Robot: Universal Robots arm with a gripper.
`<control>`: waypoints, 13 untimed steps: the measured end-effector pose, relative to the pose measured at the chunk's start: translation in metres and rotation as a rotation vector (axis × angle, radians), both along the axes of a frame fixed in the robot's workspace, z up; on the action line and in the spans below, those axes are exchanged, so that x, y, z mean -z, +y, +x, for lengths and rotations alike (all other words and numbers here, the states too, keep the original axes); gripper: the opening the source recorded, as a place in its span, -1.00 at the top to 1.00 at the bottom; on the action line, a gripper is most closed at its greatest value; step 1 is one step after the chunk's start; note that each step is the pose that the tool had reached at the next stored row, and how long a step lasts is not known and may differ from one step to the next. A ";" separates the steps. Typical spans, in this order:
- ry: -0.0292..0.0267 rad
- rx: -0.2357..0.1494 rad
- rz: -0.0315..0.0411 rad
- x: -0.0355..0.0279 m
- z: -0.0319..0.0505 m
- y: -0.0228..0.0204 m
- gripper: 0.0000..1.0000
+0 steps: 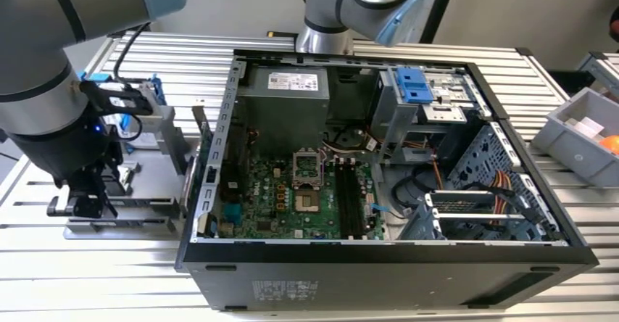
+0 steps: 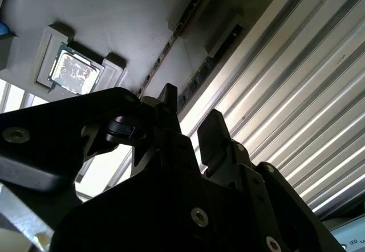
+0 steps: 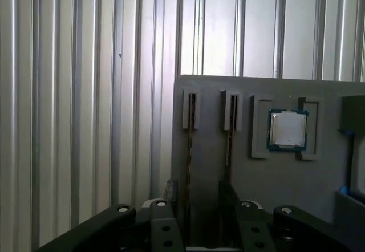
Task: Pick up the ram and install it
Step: 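Pick up the ram and move it above insertion slot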
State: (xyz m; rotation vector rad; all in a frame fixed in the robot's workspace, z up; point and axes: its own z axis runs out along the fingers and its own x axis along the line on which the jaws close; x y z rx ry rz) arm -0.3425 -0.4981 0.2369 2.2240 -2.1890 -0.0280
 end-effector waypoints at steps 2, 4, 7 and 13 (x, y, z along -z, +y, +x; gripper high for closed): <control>0.0001 0.000 -0.0001 0.0021 0.0000 -0.0005 -1.00; 0.0001 0.000 -0.0001 0.0041 0.0000 -0.0010 -1.00; 0.0001 0.000 -0.0001 0.0072 0.0000 -0.0018 -1.00; -0.0001 0.002 0.0001 0.0135 0.0000 -0.0031 -1.00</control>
